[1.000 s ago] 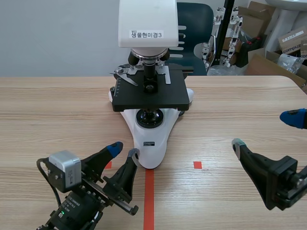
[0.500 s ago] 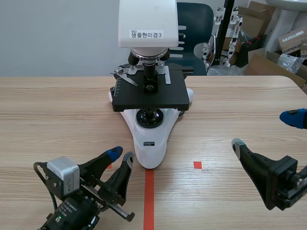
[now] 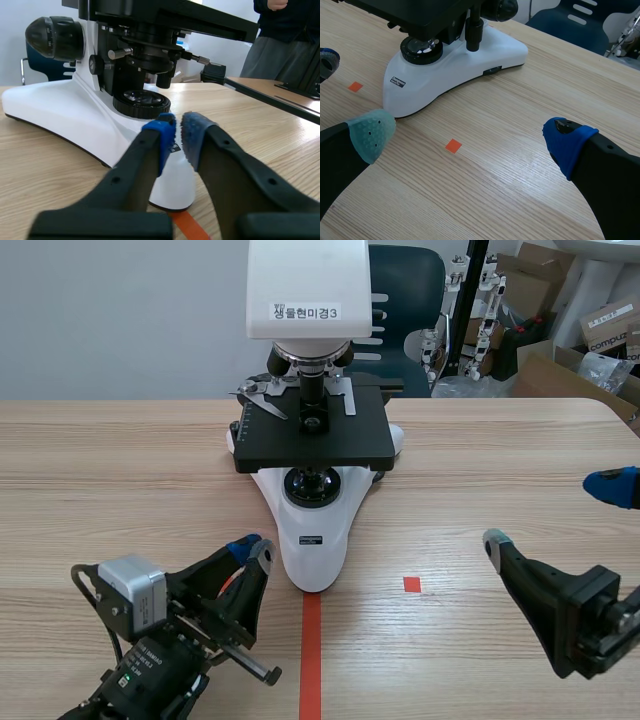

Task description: Point at the diaphragm

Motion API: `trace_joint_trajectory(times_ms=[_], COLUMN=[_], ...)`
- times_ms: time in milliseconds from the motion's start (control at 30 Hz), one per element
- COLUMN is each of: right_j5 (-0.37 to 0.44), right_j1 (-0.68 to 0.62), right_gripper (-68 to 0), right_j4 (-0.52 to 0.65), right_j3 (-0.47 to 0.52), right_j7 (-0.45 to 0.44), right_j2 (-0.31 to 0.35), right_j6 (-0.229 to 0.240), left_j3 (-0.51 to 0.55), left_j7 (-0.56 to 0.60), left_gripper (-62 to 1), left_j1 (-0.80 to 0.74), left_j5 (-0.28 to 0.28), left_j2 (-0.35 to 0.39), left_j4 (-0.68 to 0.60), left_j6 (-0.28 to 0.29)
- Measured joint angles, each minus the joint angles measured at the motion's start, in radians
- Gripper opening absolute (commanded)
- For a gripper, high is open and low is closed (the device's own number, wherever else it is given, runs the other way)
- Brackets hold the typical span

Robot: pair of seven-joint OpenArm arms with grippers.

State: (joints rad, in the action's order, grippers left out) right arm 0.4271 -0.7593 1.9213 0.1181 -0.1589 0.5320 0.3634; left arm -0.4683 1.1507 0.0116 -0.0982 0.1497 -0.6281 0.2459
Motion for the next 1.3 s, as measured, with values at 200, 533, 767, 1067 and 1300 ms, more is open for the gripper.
trace_joint_trajectory(times_ms=[200, 533, 767, 1067, 1300], right_j5=[0.000, 0.000, 0.000, 0.000, 0.000], right_j1=[0.000, 0.000, 0.000, 0.000, 0.000], right_gripper=[0.4, 0.4, 0.4, 0.4, 0.4], right_j4=[0.000, 0.000, 0.000, 0.000, 0.000], right_j3=[0.000, 0.000, 0.000, 0.000, 0.000], right_j7=[0.000, 0.000, 0.000, 0.000, 0.000], right_j2=[0.000, 0.000, 0.000, 0.000, 0.000], right_j6=[0.000, 0.000, 0.000, 0.000, 0.000], left_j3=[0.000, 0.000, 0.000, 0.000, 0.000], left_j7=[0.014, 0.074, 0.074, 0.074, 0.074], left_gripper=[-57.9, -57.9, -57.9, -57.9, -57.9], left_j1=[0.002, 0.002, 0.002, 0.002, 0.002], left_j5=[0.000, 0.000, 0.000, 0.000, -0.001], left_j2=[0.000, 0.000, 0.000, 0.000, 0.000], left_j4=[0.000, 0.000, 0.000, 0.013, 0.029], left_j6=[-0.035, -0.052, -0.052, -0.052, -0.052])
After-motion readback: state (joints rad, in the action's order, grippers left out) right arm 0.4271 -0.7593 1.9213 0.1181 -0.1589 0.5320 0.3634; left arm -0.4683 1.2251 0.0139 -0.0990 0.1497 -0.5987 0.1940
